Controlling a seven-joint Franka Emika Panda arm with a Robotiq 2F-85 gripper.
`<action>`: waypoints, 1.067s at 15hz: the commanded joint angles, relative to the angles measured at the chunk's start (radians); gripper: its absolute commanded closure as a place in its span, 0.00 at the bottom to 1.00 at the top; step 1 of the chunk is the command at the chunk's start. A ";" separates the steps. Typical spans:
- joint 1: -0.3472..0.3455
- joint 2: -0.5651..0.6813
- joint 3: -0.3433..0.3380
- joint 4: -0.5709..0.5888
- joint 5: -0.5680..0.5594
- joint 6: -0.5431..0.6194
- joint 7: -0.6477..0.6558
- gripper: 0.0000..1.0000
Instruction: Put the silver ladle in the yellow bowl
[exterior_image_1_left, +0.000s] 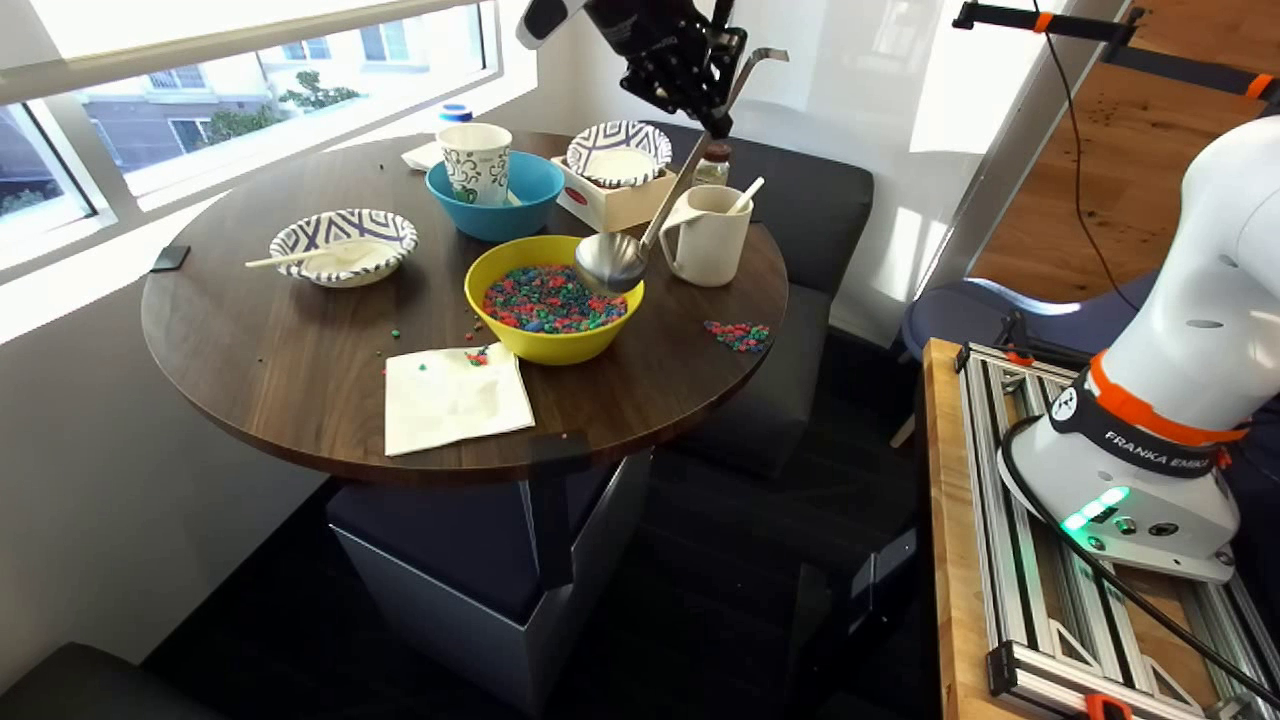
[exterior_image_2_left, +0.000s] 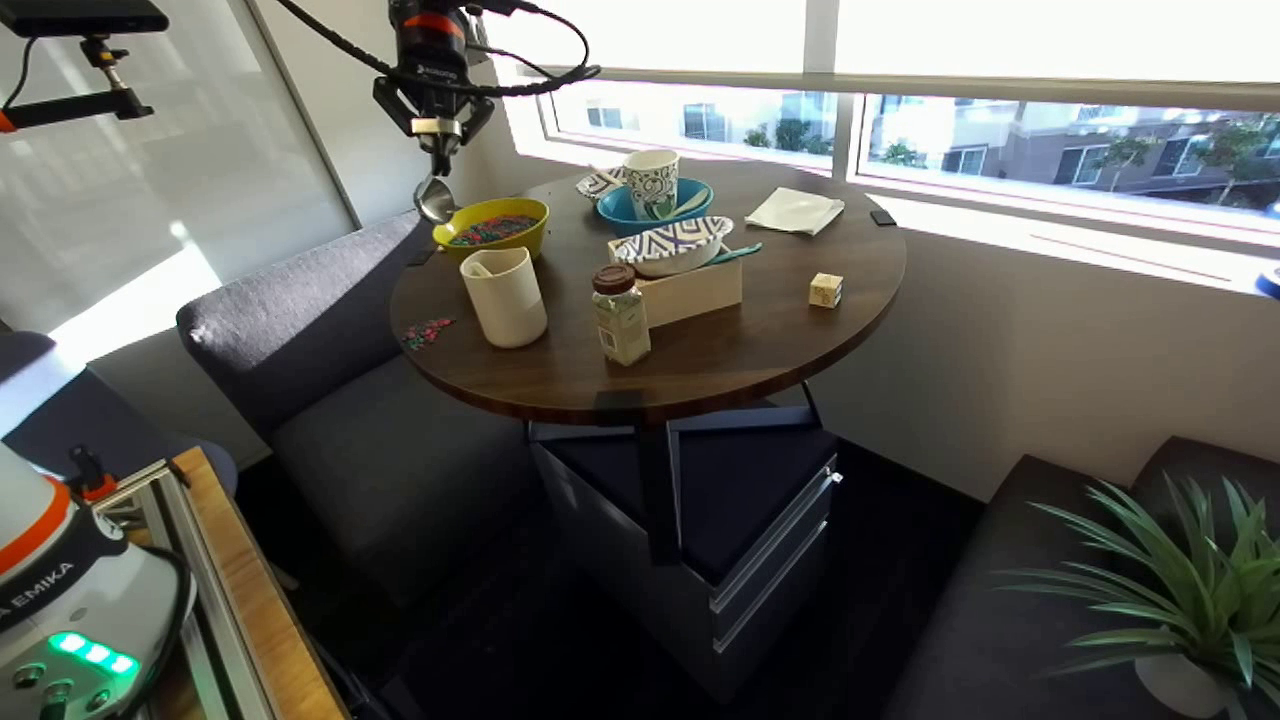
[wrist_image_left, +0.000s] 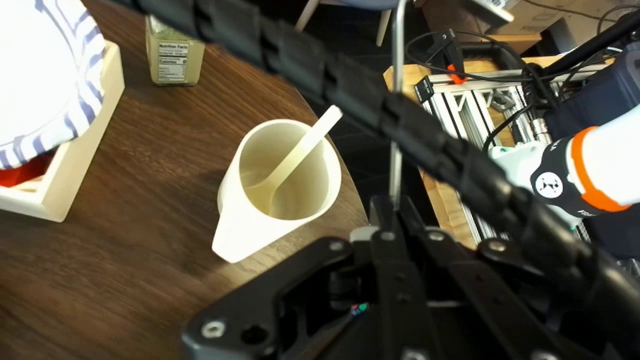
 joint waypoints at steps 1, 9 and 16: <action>0.040 0.093 0.025 0.107 -0.049 -0.075 0.035 0.99; 0.039 0.119 0.033 0.124 -0.047 -0.062 0.037 0.99; 0.051 0.163 0.029 0.151 -0.047 -0.070 0.158 0.99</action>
